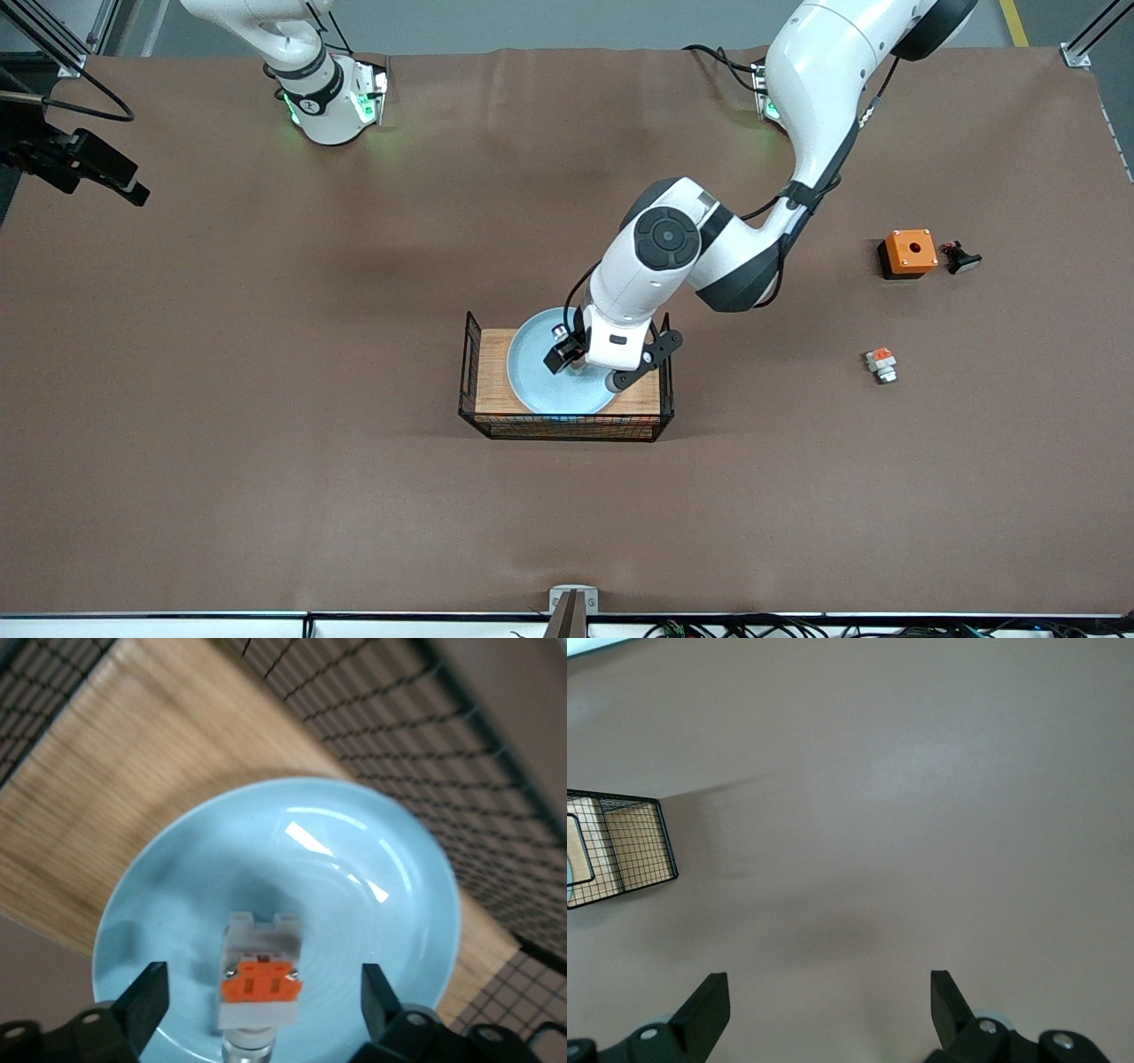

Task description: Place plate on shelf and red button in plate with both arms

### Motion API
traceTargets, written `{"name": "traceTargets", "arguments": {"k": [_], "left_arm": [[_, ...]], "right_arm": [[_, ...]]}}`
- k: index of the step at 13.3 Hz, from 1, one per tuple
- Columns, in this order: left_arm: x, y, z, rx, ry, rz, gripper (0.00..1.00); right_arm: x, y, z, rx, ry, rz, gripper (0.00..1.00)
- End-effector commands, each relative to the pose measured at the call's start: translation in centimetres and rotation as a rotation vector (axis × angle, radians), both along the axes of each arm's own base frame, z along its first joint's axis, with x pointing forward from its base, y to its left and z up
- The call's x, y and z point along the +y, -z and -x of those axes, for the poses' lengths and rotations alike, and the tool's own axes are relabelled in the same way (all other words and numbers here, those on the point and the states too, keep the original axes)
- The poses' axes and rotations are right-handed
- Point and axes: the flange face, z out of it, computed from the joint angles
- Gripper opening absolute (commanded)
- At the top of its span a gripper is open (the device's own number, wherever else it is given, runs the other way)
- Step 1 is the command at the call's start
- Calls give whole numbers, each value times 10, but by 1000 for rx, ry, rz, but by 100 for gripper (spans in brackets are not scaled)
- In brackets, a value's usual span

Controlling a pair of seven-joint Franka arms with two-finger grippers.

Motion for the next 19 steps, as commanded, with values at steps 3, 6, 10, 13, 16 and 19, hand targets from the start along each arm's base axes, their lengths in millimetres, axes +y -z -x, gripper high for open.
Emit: {"name": "traceTargets", "arguments": {"k": [3,6,10,13,16,19], "left_arm": [[74,-109,-24,-86,-76,-27,100],[127,-158,-33,-107,-102,-56,100],[205,-197,-40,-102,-16,-144,100],[269,-221,-33,-64,148,-226,100],[334,-236,-26,-21,305,-274,100],[393,-251,-15,5,412,-296,100]], "right_arm": [[2,-10,-18,-29,-22,50,100],[4,9,-49,-46,-24,56,100],[3,5,-62,-66,-25,57,100],[4,6,-63,-66,-25,57,100],[4,12,-64,-49,-25,60,100],[5,18,-68,-38,-27,60,100]]}}
